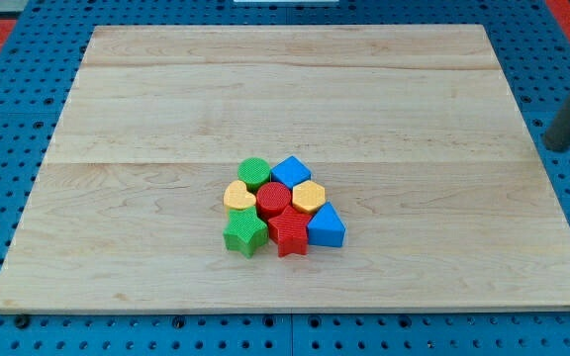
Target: Push the red star and green star a bit left
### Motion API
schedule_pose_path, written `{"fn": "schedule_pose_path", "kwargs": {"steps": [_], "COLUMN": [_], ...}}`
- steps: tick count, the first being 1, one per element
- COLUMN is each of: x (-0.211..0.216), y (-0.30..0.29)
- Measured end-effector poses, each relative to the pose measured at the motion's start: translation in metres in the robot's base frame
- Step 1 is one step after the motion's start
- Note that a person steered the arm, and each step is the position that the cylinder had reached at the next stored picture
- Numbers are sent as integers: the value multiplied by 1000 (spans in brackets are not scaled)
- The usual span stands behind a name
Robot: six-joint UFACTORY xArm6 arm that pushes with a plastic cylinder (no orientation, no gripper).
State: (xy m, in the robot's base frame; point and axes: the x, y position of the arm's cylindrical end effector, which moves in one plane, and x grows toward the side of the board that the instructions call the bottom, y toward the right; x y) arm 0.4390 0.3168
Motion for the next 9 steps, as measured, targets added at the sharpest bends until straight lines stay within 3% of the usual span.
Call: {"fn": "schedule_pose_path", "kwargs": {"steps": [1,3,4,5,7,9], "x": [28,94,103,103,110,110], "y": [0,-137,-220,-267,-342,-364]}}
